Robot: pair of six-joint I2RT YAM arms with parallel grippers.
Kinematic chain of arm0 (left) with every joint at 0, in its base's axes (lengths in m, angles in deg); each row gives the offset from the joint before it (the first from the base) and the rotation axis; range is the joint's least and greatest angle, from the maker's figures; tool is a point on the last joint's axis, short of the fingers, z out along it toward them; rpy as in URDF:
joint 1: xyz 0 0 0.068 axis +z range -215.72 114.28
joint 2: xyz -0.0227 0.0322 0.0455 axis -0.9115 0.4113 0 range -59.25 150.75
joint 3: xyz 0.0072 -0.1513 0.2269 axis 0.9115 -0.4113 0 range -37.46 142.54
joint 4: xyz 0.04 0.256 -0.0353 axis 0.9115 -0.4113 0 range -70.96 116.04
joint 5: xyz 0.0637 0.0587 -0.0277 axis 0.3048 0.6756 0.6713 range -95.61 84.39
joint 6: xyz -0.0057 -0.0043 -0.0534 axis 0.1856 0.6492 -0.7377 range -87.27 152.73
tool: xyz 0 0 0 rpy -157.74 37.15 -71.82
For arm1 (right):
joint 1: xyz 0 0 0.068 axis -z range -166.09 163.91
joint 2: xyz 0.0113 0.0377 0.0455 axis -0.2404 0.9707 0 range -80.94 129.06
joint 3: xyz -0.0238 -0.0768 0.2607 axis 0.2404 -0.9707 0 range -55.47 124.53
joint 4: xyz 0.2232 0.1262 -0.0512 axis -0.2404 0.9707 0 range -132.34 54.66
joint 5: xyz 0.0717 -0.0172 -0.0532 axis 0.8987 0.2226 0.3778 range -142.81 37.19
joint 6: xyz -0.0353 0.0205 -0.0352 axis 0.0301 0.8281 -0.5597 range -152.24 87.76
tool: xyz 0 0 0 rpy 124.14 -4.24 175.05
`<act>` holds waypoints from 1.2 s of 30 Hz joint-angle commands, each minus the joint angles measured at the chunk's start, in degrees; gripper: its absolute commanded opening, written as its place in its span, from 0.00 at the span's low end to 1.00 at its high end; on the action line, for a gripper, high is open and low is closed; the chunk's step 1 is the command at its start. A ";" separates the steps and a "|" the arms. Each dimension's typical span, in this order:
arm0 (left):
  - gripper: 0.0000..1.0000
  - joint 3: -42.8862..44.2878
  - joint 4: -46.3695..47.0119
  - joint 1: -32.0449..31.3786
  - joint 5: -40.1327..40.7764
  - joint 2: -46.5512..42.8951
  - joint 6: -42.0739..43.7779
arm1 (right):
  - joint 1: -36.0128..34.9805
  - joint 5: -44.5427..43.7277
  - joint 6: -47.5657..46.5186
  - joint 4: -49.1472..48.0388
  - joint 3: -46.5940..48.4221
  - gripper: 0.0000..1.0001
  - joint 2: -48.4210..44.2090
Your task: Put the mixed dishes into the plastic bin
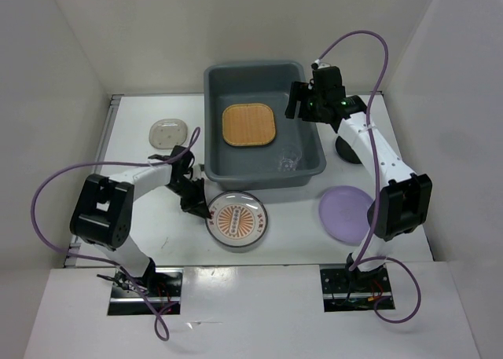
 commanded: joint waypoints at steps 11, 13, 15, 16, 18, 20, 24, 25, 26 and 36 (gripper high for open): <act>0.00 -4.70 -7.02 0.28 7.45 -17.86 -8.22 | -0.01 -0.72 0.11 -0.59 0.21 0.87 -5.67; 0.00 -6.54 -8.51 0.28 6.13 -19.45 -8.22 | -0.01 -0.72 0.11 -0.59 0.20 0.87 -6.37; 0.00 -7.07 -10.09 0.28 5.43 -21.74 -7.69 | -0.01 -0.20 0.11 -0.59 -0.32 0.87 -7.07; 0.00 -7.68 -10.62 -0.24 5.42 -22.35 -7.69 | -0.01 -0.19 0.11 -0.59 -0.32 0.87 -7.78; 0.00 -7.69 -12.02 -0.85 2.71 -23.50 -6.47 | -0.01 -0.19 0.11 -0.59 -1.55 0.87 -8.48; 0.00 -7.69 -12.56 -2.08 -0.18 -24.12 -5.94 | -0.01 -0.19 0.64 -0.59 -1.55 0.87 -9.10; 0.00 -7.69 -12.56 -7.00 -3.70 -24.65 -4.89 | -0.01 0.42 0.64 0.02 -2.08 0.87 -10.77; 0.00 -6.47 -12.56 -8.23 -4.41 -24.65 -4.88 | -0.01 0.42 0.64 0.54 -2.08 0.87 -11.47; 0.00 -5.67 -12.56 -10.24 -5.20 -24.65 -4.88 | -0.01 -0.19 0.64 0.55 -2.08 0.87 -11.48; 0.00 17.52 -7.91 -15.18 -11.10 -21.75 -9.00 | -0.01 -2.65 1.16 3.54 -2.61 0.87 -15.43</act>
